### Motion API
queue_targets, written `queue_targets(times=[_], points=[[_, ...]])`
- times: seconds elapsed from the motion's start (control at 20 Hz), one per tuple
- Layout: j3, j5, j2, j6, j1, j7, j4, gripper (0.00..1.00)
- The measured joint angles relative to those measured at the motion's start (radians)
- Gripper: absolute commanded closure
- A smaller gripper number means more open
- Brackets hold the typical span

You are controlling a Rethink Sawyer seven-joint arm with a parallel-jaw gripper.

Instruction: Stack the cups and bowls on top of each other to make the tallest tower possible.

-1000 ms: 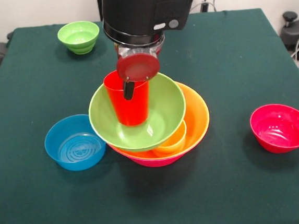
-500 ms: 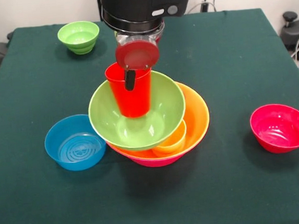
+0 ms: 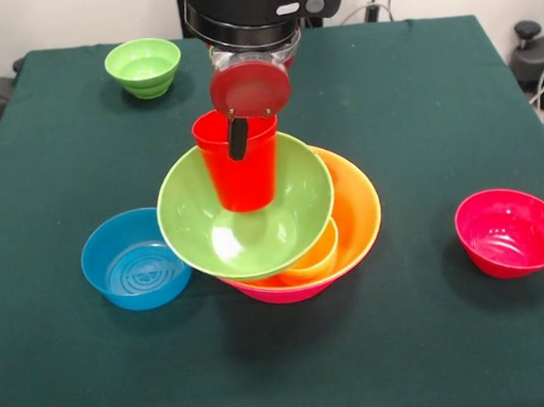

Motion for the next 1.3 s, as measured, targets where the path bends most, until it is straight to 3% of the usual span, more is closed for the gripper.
queue_targets(times=[0.65,1.3], points=[[0.003,-0.002,-0.003,-0.011,0.011,0.000,0.008,1.00],[0.003,0.003,-0.004,-0.014,0.093,0.000,0.029,1.00]])
